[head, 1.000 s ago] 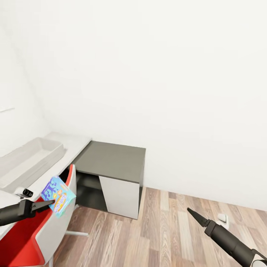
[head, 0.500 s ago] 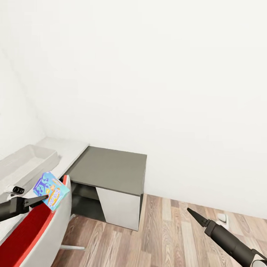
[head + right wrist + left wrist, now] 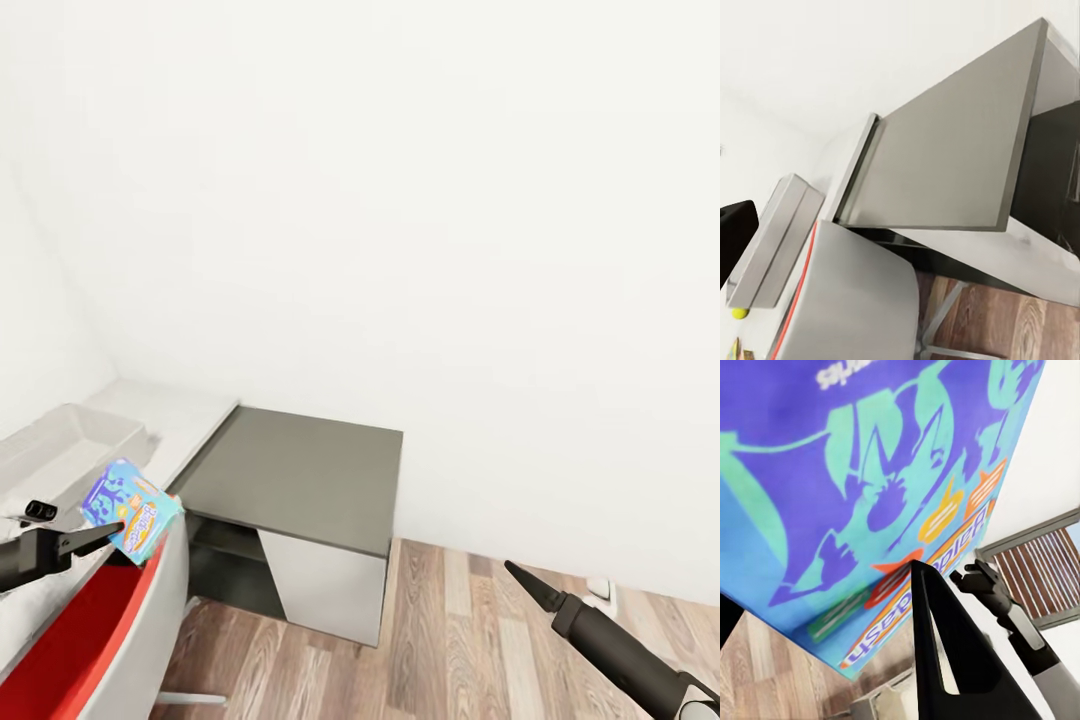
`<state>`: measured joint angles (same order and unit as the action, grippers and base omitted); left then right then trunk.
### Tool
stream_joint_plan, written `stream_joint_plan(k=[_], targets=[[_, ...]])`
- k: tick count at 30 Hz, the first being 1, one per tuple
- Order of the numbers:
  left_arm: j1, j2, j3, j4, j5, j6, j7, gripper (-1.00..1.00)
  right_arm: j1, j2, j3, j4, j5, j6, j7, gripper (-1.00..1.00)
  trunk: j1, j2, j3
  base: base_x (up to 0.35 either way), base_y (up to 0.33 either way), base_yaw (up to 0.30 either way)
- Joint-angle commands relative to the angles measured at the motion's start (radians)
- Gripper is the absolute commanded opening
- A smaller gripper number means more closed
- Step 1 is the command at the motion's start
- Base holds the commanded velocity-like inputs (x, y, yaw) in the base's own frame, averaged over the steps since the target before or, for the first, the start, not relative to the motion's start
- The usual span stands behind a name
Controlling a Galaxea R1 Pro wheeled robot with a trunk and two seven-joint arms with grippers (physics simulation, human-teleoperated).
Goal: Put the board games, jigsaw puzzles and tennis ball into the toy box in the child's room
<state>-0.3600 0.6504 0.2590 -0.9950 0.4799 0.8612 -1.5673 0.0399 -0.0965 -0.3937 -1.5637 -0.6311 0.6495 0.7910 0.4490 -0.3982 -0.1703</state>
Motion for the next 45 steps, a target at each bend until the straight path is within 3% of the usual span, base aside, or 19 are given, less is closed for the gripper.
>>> stream_joint_plan(k=[1,16,26,45], targets=[[0.0,0.003,0.003,0.0,0.0,0.01,-0.003,-1.0,0.0,0.0,-0.001,-0.001,-0.006,0.007,0.0,1.0,0.001,-0.002,-0.002,0.195,0.177,0.0],[-0.005,0.013,0.021,0.002,-0.003,0.012,0.016,-1.0,-0.001,-0.006,-0.001,-0.001,-0.007,0.007,0.004,1.0,0.001,-0.002,-0.002,0.139,0.096,0.0],[-0.068,0.014,0.02,0.002,-0.003,0.011,0.079,-1.0,0.0,-0.007,-0.002,-0.001,-0.007,0.007,0.005,1.0,0.001,-0.002,-0.002,0.212,0.154,0.0],[-0.08,0.015,0.02,0.001,-0.004,0.011,0.086,-1.0,0.0,-0.01,-0.007,0.0,-0.008,0.01,0.005,1.0,0.001,-0.002,-0.002,0.1,0.15,0.0]])
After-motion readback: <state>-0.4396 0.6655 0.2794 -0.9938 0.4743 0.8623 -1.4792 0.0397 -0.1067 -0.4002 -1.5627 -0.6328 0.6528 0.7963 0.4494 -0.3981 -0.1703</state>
